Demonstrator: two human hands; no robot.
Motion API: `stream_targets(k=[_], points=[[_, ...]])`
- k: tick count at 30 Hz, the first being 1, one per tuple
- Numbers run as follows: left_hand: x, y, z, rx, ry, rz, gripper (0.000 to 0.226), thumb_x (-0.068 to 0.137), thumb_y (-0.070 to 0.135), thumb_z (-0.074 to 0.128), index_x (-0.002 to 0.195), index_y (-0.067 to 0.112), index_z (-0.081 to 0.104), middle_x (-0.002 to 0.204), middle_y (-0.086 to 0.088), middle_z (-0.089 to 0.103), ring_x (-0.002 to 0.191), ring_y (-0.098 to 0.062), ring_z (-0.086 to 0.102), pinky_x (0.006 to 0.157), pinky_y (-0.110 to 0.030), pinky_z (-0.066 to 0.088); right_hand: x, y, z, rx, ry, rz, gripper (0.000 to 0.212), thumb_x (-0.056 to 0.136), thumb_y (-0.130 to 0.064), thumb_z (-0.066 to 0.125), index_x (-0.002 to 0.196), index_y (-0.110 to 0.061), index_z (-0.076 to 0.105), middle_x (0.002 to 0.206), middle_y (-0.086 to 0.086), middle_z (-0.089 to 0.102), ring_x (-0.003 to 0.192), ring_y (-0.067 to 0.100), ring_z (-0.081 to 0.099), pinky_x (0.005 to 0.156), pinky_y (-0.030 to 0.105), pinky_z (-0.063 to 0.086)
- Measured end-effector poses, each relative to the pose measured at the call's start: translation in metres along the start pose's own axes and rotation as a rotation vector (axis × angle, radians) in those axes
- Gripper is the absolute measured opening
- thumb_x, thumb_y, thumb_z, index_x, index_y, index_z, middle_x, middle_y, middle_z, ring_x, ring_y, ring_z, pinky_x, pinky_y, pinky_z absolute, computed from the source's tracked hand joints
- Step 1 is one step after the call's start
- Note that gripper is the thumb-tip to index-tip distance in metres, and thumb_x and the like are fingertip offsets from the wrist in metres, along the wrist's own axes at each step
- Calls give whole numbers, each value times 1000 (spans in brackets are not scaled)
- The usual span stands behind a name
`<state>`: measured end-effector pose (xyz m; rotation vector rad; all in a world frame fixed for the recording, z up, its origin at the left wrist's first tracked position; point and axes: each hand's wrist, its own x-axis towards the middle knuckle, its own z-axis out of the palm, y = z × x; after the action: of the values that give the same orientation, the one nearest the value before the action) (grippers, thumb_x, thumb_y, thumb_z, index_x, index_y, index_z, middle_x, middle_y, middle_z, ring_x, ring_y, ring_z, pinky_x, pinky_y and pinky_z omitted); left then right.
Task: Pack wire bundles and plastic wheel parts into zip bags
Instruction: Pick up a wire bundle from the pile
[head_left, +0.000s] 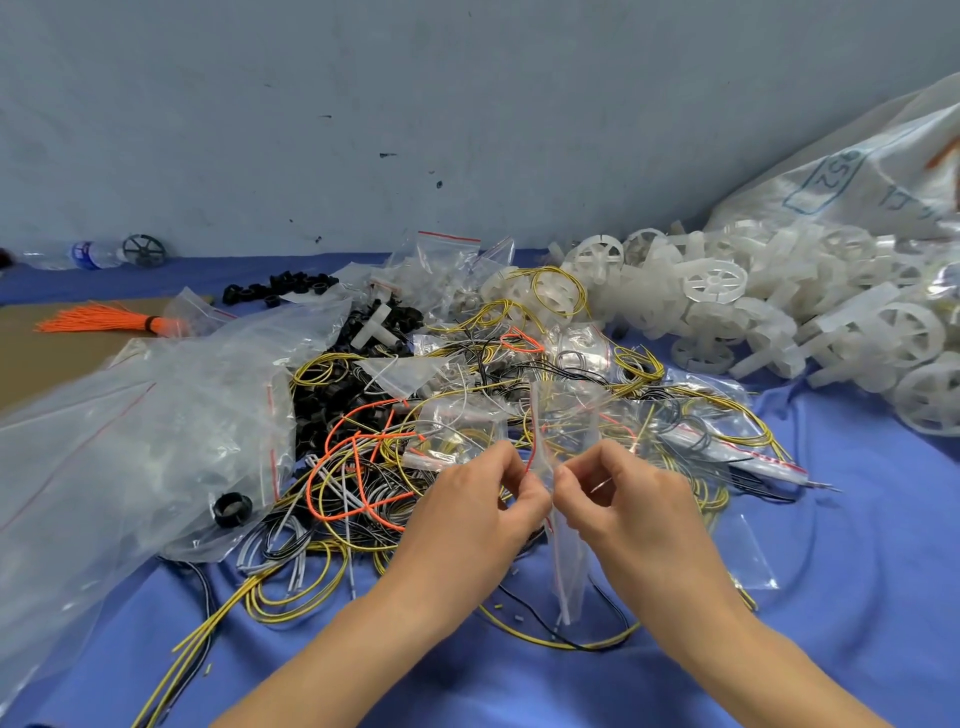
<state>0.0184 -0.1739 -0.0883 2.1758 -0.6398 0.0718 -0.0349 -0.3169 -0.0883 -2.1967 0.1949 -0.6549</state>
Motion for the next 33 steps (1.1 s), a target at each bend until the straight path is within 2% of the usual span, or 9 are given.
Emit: stream_targets(k=[5, 9, 14, 20, 23, 27, 29, 31, 33], points=[[2, -1, -6, 3, 2, -12, 23, 81, 46, 49, 73, 25, 48, 66, 2, 63, 65, -23, 63, 66, -48, 51, 2, 1, -4, -49, 36, -10, 20, 84, -27, 70, 67, -26, 59, 54, -19, 59, 61, 2, 59, 55, 15, 41], [7, -5, -13, 14, 14, -35, 19, 86, 37, 55, 71, 25, 51, 64, 7, 64, 66, -20, 65, 67, -46, 52, 5, 2, -10, -50, 55, -3, 18, 82, -31, 67, 67, -24, 60, 62, -21, 62, 59, 4, 60, 57, 25, 44], [10, -10, -20, 21, 6, -67, 19, 86, 35, 55, 70, 24, 53, 65, 5, 66, 62, -17, 67, 67, -43, 54, 7, 1, -19, -80, 72, 7, 19, 82, -36, 65, 67, -25, 59, 61, -20, 62, 55, 8, 58, 57, 37, 48], [15, -13, -29, 46, -9, -94, 19, 87, 31, 56, 72, 21, 57, 64, 6, 66, 55, -8, 63, 58, -35, 52, 9, -1, -30, -139, 117, -7, 19, 79, -39, 63, 65, -27, 59, 58, -18, 62, 58, 6, 59, 57, 36, 48], [18, -16, -38, 27, -36, -143, 18, 88, 30, 56, 74, 18, 59, 62, 7, 67, 46, -4, 62, 48, -23, 48, 13, 0, -37, -159, 140, -9, 18, 81, -36, 65, 66, -27, 59, 61, -20, 63, 59, 5, 60, 57, 36, 48], [23, -18, -50, -44, -73, -191, 18, 90, 26, 55, 77, 14, 57, 59, -3, 70, 40, -19, 61, 43, -23, 48, 18, 0, -47, -180, 164, -8, 18, 82, -36, 66, 67, -29, 59, 71, -30, 63, 62, 2, 61, 59, 33, 48], [26, -17, -53, -21, -73, -173, 19, 91, 26, 54, 76, 14, 55, 56, -4, 68, 38, -19, 59, 42, -24, 47, 21, -4, -51, -176, 176, -18, 19, 82, -36, 66, 66, -30, 58, 71, -30, 62, 60, 2, 60, 57, 32, 46], [31, -14, -54, 29, -33, -151, 21, 92, 28, 54, 75, 16, 56, 54, -3, 67, 37, -12, 56, 39, -22, 43, 22, -8, -51, -136, 190, -24, 19, 82, -35, 67, 66, -28, 59, 68, -26, 63, 59, 5, 59, 55, 33, 46], [35, -9, -52, 102, 32, -122, 17, 92, 29, 56, 77, 20, 58, 62, 1, 66, 44, -3, 53, 43, -19, 40, 22, -15, -48, -91, 187, -22, 19, 82, -34, 67, 67, -26, 58, 65, -20, 64, 57, 6, 60, 57, 36, 48]])
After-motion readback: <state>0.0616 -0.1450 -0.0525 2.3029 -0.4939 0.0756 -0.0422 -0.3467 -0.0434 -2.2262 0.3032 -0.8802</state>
